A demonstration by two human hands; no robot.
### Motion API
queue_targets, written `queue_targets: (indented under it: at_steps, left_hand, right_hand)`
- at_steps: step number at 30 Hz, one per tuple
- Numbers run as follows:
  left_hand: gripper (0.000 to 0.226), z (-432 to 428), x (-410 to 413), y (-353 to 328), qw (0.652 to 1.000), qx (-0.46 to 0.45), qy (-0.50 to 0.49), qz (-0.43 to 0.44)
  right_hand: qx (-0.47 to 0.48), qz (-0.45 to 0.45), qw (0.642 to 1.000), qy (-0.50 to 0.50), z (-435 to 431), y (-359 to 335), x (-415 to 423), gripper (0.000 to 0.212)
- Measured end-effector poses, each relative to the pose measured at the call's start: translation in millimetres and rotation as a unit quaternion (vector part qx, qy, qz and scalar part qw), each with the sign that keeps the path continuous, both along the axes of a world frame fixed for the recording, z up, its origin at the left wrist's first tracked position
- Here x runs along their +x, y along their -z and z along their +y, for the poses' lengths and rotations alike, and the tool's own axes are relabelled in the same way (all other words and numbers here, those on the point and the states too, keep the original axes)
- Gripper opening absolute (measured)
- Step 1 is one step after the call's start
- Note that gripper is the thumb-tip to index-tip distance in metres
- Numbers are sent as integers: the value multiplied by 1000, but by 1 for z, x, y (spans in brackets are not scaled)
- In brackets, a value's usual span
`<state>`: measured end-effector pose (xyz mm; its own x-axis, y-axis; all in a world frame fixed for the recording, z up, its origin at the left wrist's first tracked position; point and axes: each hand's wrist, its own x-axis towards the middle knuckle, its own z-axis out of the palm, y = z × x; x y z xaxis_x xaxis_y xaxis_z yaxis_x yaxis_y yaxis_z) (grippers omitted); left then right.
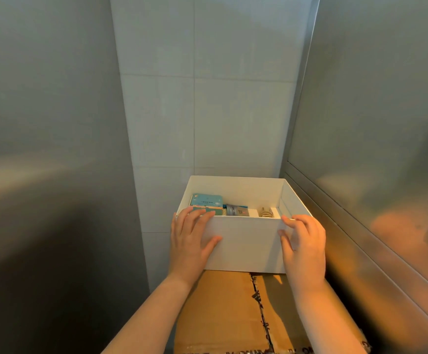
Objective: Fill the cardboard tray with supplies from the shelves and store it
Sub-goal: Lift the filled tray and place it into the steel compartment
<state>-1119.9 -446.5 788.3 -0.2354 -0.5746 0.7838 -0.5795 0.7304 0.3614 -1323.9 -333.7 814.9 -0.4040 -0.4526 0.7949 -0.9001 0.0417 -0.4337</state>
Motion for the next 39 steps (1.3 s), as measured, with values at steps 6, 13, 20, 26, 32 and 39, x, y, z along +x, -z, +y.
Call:
queue_targets:
  at_steps: [6,13,20,26,32,39]
  left_hand:
    - [57,-28,-13,-1,1000,0,-4,-3]
    - [56,-56,-23,-4,1000,8,-4,-14]
    - [55,-80,-28,-4,1000,2,2,-20]
    - [57,-98,-34,-8,1000,-2,-2,-19]
    - [60,-110,-38,-6,999,-17,-10,-26]
    - [59,-112,-38,-6,999,-16,-12,-36]
  right_hand:
    - [15,-2,1000,9,-30,-1,-13,27]
    - [19,-3,1000,8,-63,1,-23,27]
    - [15,-2,1000,15,-92,7,-34,26]
    - [22,10,1000,19,-112,8,-41,26]
    - [15,18,1000,14,-122,7,-43,24]
    - [27,10,999,15,-123,6,-42,25]
